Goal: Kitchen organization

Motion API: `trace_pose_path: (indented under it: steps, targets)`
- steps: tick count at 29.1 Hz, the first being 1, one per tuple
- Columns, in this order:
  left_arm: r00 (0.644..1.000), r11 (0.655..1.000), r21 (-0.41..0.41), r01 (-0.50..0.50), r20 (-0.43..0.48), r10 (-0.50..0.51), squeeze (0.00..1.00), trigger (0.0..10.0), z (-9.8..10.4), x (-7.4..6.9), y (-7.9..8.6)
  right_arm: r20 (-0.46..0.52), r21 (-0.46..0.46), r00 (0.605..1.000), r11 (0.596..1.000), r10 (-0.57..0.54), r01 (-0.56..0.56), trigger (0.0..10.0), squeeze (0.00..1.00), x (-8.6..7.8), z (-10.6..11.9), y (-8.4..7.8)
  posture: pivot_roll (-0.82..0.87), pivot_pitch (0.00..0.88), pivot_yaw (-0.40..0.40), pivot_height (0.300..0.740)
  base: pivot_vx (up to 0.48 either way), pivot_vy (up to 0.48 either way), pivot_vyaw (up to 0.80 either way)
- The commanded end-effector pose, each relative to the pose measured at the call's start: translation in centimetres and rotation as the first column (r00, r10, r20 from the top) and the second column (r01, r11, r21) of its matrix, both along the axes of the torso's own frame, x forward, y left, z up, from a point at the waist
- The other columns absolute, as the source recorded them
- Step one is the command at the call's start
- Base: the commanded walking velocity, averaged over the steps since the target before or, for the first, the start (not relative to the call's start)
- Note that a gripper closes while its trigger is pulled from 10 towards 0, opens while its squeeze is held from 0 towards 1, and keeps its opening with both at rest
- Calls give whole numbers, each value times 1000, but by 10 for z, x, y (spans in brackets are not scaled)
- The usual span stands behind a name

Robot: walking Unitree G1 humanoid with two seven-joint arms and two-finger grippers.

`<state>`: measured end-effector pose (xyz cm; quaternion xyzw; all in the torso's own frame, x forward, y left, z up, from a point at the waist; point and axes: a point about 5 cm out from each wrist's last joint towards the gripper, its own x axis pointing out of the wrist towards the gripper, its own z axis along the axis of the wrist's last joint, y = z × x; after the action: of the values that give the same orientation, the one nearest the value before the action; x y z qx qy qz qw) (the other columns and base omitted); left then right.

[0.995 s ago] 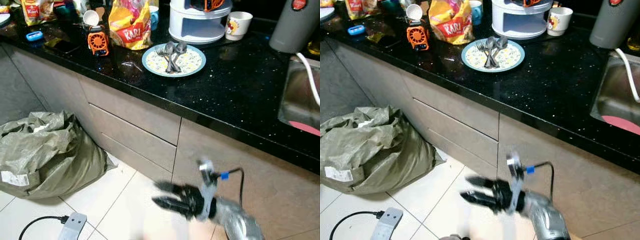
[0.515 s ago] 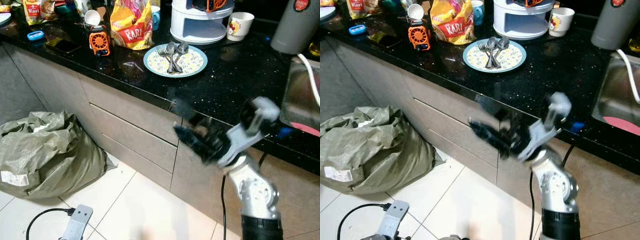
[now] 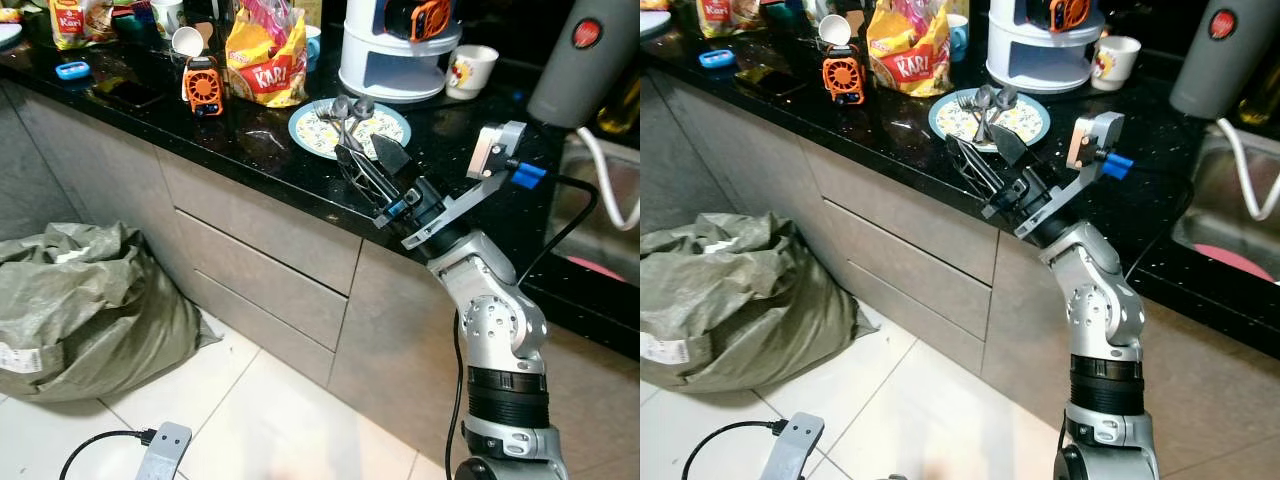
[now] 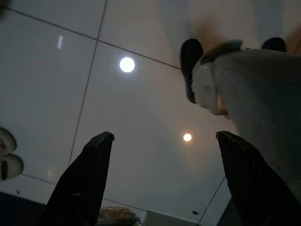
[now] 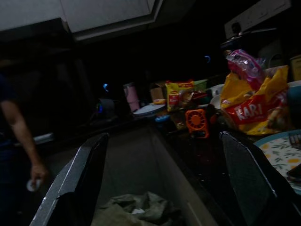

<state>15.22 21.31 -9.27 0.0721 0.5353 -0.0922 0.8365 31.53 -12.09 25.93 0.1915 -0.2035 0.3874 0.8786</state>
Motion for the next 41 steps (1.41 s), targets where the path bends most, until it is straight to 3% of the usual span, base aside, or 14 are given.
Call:
trace_pose_path:
  steps: [1, 9, 36, 41]
  targets:
    - [1000, 1000, -2, -11, -23, 11, 0, 10000, -4, -8, -2, -4, -32, 1000, 999, 8, -8, 10000, 0, 1, 2, 5, 7, 44, -35, 740, 277, 0, 0]
    - [999, 1000, -10, -6, -37, 6, 0, 10000, -6, -13, -5, 13, -114, 1000, 993, 7, -5, 10000, 0, -2, 4, 16, 1, 56, -36, 740, 285, 0, 0]
    - [999, 1000, -19, 9, -43, -10, 0, 10000, -6, -16, -3, 14, -133, 998, 989, 60, -58, 10000, 0, -9, 4, 29, 26, 74, -23, 740, 325, 0, 0]
    - [999, 1000, -7, 20, -43, -20, 0, 10000, -6, -15, -1, 32, -185, 997, 981, 71, -64, 10000, 0, -12, 6, 32, 29, 75, -14, 740, 258, 0, 0]
